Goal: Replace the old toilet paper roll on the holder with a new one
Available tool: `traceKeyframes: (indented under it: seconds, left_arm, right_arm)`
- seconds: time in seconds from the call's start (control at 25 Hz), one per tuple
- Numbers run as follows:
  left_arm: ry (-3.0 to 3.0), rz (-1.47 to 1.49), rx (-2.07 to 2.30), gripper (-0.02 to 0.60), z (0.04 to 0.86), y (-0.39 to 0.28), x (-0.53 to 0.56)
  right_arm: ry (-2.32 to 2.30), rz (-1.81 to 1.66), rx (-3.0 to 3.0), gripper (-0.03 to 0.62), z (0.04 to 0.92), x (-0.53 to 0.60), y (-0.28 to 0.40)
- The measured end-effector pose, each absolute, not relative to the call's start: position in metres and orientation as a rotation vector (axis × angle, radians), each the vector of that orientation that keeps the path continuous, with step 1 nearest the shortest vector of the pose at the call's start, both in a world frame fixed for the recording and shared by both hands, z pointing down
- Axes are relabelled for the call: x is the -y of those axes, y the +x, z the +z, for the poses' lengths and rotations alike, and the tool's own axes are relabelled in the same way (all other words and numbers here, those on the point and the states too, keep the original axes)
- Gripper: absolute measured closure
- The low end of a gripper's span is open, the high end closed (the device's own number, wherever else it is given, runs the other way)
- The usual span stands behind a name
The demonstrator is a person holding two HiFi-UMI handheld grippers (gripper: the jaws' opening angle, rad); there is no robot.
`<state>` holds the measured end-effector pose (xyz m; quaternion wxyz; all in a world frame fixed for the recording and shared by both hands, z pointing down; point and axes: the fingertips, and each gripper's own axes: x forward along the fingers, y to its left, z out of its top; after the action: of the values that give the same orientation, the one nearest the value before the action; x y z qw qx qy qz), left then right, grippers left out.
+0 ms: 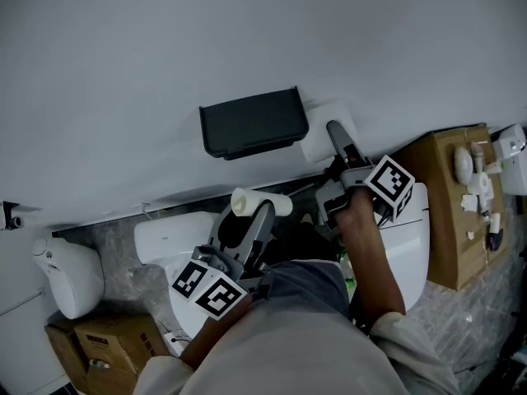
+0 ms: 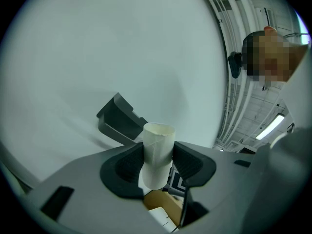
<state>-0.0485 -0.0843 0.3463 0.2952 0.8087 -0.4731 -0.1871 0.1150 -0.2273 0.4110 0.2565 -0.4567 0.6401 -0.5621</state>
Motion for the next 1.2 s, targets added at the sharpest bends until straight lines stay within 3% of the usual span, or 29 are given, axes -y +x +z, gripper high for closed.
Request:
traceKeyframes:
  seconds: [0.6, 0.92, 1.2]
  left_arm:
    - [2.127, -0.527, 1.284, 0.402, 0.348, -0.052, 0.085]
    - [2.101, -0.572, 1.3, 0.401, 0.345, -0.14, 0.061]
    - [2.069, -0.572, 1.337, 0.402, 0.353, -0.107, 0.087]
  right_arm:
    - [-1.065, -1.611, -1.617, 0.209, 0.416, 0.225, 0.091]
    - [-0.997, -1.645, -1.668, 0.209, 0.412, 0.189, -0.02]
    - [-0.932, -1.642, -1.675, 0.209, 0.423, 0.204, 0.008]
